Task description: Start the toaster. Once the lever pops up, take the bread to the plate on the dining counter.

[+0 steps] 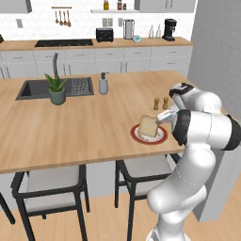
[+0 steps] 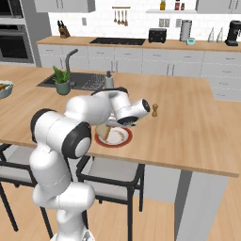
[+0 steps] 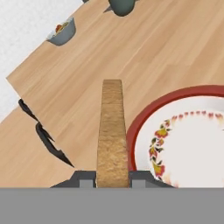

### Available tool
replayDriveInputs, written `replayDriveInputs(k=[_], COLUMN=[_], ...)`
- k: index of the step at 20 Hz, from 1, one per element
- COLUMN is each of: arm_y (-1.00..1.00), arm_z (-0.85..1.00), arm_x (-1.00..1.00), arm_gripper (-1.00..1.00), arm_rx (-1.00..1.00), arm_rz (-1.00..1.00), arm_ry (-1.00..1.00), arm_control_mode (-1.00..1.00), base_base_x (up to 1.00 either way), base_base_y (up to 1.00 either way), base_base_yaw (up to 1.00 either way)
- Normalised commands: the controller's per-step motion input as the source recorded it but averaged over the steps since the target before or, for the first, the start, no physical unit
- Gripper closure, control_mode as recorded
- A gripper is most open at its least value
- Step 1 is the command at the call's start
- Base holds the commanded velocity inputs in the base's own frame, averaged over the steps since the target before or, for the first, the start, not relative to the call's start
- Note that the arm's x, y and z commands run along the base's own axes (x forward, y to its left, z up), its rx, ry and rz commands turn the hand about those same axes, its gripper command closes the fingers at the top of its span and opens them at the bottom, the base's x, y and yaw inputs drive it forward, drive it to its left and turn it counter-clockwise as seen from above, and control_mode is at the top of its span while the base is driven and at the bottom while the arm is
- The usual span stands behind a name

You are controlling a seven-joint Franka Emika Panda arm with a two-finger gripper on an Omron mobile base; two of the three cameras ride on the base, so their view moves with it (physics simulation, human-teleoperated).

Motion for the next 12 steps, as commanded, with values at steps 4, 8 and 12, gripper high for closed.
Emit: replayDriveInputs(k=[4,8,12], arm_y=[0.0,0.11,0.03], arm_z=[-0.35,-0.12,-0.2], arm_x=[-0.04,0.37,0.21], arm_gripper=[1.0,1.0,1.0], arm_rx=[0.0,0.0,0.0], arm_rz=[-0.14,-0.15,-0.07], arm_ry=[0.0,0.0,0.0], arm_control_mode=[-1.0,-1.0,-1.0], base_base_x=[0.0,0.0,0.0], base_base_y=[0.0,0.0,0.0], base_base_yaw=[0.0,0.0,0.0])
